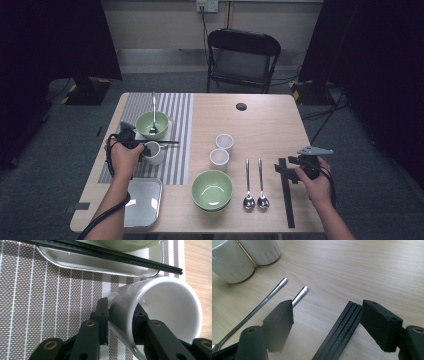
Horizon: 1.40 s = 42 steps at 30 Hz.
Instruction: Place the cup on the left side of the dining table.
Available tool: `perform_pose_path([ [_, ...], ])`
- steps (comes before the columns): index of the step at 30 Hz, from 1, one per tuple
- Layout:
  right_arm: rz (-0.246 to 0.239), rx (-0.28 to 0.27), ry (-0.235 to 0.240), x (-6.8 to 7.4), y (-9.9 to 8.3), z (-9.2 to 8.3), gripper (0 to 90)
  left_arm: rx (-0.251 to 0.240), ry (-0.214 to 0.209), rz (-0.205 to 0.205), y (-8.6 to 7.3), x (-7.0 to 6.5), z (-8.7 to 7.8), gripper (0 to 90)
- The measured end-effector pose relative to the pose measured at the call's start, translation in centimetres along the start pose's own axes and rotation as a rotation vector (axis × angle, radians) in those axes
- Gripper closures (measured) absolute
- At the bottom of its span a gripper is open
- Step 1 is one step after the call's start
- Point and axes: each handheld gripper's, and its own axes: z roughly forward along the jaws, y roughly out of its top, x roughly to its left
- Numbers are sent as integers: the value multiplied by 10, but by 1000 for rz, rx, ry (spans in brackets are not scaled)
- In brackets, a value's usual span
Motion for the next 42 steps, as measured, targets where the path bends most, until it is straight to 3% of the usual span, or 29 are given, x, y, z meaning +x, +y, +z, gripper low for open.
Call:
perform_pose_path([
  [2, 0, 2, 2, 0, 0, 0, 256, -4, -12, -1, 0, -1, -1, 715],
  [3, -3, 1, 2, 0, 0, 1, 256, -13, 2, -2, 0, -2, -1, 699],
  [5, -6, 2, 1, 0, 0, 1, 256, -6, -8, 18, 0, -3, -3, 686],
  [10, -13, 2, 2, 1, 1, 1, 256, -7, -54, 16, 0, -9, -7, 520],
  [12, -15, 3, 1, 1, 2, 1, 256, -31, -59, 47, 0, -10, -10, 477],
  [14, -15, 2, 2, 2, 2, 1, 256, -35, -47, 49, -1, -12, -12, 438],
  [18, -17, 0, 1, 2, 3, 1, 256, -41, -70, 71, -1, -13, -18, 403],
  [21, -18, -1, 1, 2, 3, 1, 256, -59, -70, 62, -1, -15, -22, 382],
  [33, -16, 0, -4, 2, 2, -1, 256, -58, -101, 106, -6, -14, -28, 337],
  [34, -19, 0, -5, 2, 2, -1, 256, -62, -86, 101, -7, -14, -29, 337],
  [42, -15, -4, -8, 1, 1, -2, 256, -78, -96, 98, -11, -10, -32, 326],
])
